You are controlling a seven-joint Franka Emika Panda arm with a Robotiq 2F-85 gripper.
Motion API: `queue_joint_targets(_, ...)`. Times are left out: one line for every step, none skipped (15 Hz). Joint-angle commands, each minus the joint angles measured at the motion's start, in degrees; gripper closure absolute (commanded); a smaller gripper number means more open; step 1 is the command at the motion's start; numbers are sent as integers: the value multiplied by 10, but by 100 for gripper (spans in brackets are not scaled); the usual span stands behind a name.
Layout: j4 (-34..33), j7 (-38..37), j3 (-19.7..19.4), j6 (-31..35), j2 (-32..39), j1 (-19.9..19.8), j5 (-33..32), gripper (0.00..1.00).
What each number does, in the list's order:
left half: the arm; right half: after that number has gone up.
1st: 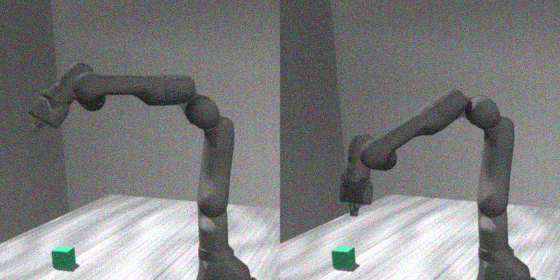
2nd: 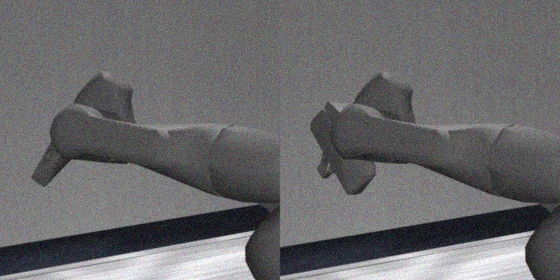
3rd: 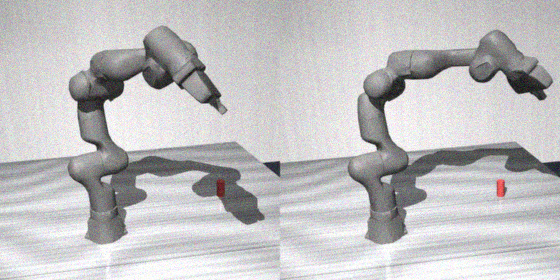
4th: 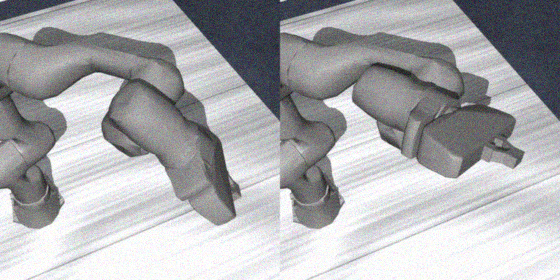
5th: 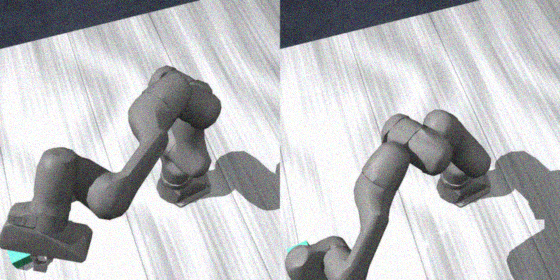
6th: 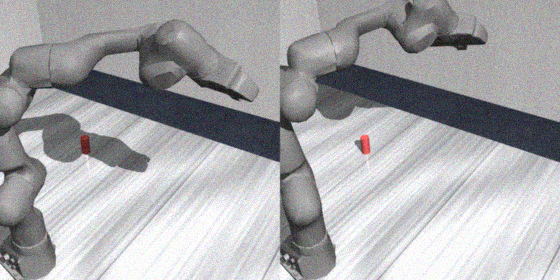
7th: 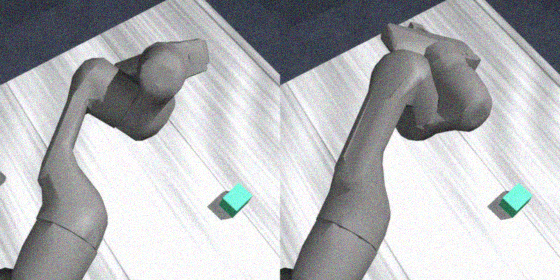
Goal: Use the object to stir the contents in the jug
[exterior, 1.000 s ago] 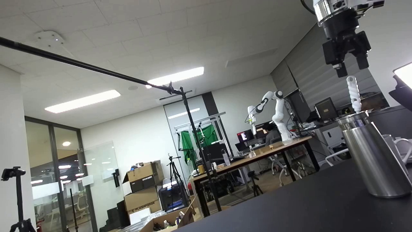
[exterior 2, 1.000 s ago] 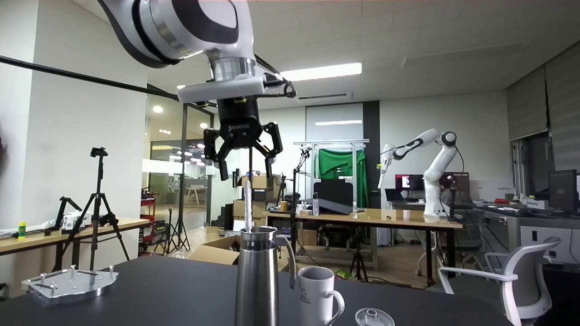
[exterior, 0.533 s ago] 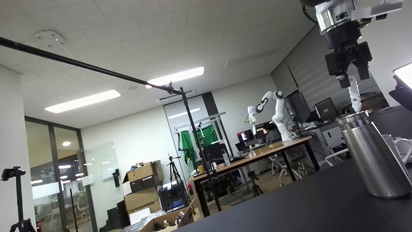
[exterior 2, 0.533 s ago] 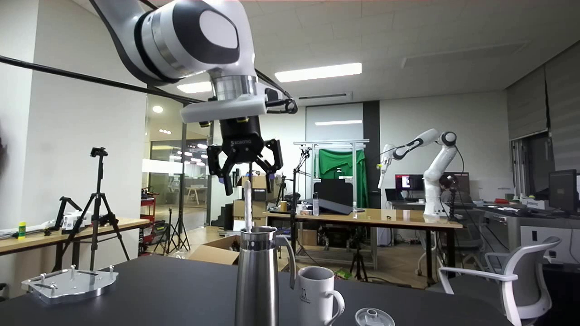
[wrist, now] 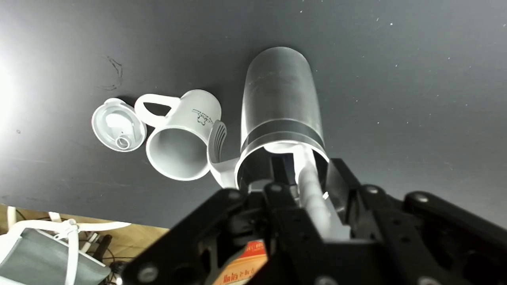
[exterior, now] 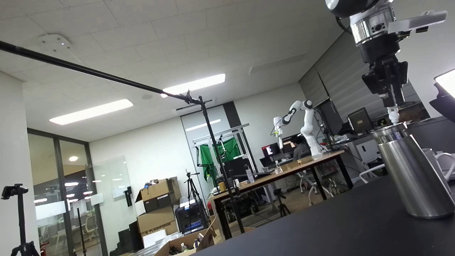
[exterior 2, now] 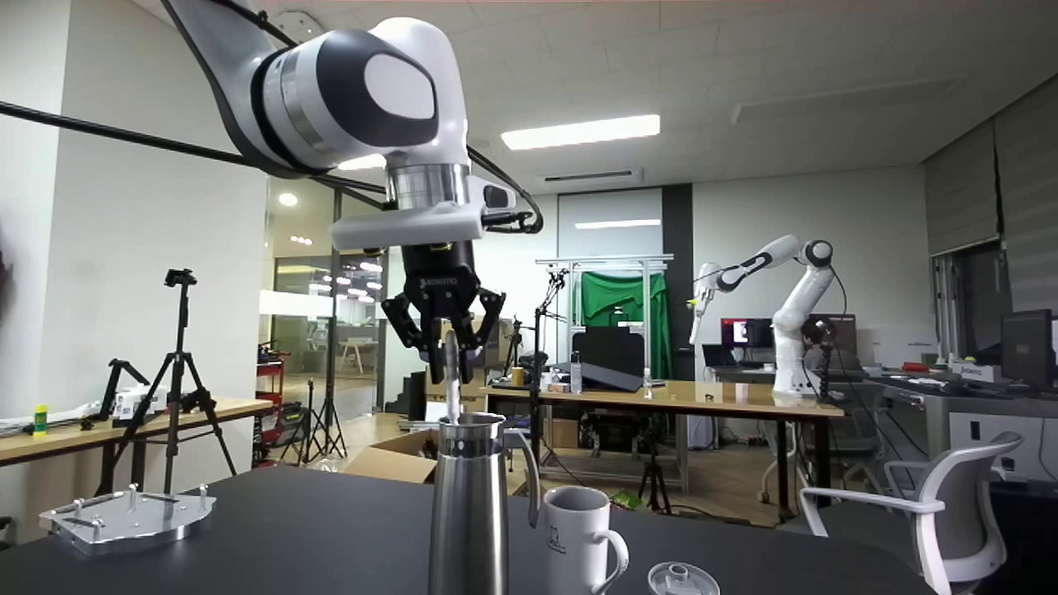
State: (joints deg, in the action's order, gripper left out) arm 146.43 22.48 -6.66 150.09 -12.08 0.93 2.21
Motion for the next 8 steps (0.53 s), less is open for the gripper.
queue_joint_targets(-11,-6,-1,-12,3,-6,1,95)
queue_joint_targets(-15,-8,-1,-19,4,-8,-2,100)
queue_joint_targets(-19,-11,-1,-28,3,-11,-4,100)
queue_joint_targets(-27,-17,1,-42,6,-15,-12,96)
queue_joint_targets(-37,-18,1,-60,7,-17,-15,96)
queue_joint_targets(-49,-20,2,-79,10,-20,-19,96)
queue_joint_targets(-62,-20,3,-99,12,-21,-21,96)
queue_joint_targets(-75,-21,4,-118,13,-23,-26,96)
